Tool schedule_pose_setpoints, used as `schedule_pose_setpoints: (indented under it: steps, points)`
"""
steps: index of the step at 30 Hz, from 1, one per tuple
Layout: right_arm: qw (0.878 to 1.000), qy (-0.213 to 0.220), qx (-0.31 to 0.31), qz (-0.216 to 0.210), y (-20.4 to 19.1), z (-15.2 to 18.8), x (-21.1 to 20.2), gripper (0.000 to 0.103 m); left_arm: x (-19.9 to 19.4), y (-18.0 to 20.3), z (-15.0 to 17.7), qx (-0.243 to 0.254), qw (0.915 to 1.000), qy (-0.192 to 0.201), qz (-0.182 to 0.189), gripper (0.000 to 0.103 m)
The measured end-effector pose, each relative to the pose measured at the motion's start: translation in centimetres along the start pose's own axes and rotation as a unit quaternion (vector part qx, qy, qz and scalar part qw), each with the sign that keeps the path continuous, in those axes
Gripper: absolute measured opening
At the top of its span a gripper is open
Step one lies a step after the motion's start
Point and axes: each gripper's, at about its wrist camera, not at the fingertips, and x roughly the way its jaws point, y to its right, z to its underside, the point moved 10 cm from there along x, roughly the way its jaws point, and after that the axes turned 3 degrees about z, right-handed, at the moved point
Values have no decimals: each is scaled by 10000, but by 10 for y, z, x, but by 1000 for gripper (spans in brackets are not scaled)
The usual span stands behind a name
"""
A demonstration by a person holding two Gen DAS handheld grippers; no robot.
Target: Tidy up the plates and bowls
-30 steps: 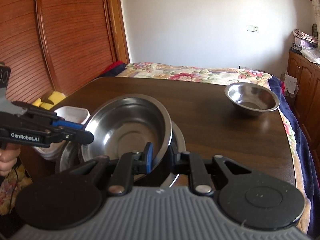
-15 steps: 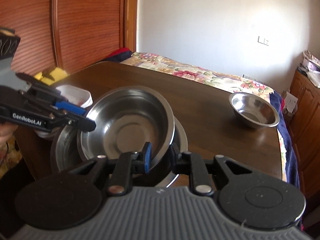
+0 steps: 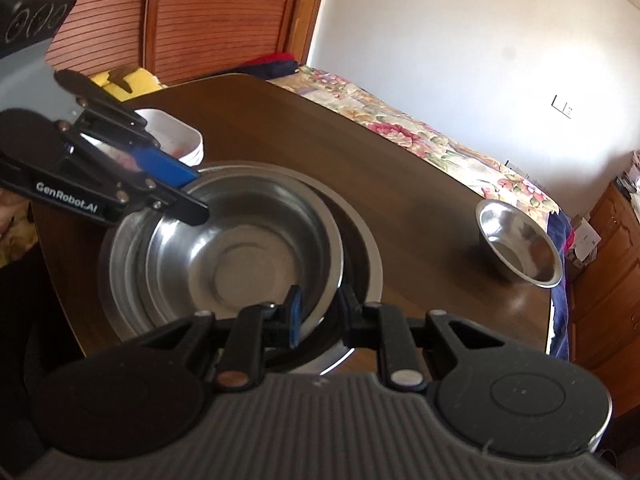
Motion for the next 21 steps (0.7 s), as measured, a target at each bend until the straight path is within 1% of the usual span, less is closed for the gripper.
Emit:
schedule_pose_setpoints:
  steps: [2,3,5,13,21]
  points:
    - [10000,49,61,3,3,-2,-2,20,-1,-2,-1,-39,10000,39,-17,32]
    - [9999,84,103,4,4,-3,-3,20,-2,-3,-3,-55,10000,72,-21,36]
    - [9997,138,198,-3,7,-3,-4,20,-5,-2,-4,-46,9999,116,9,38]
    - [9986,331,420,19,15,-7,-7,20,-8,-2,-11,-7,9998,181,-74,38]
    - [9966,553,585,176,30,-15,-13,20,-11,-3,-18,-7,9995,298,-107,39]
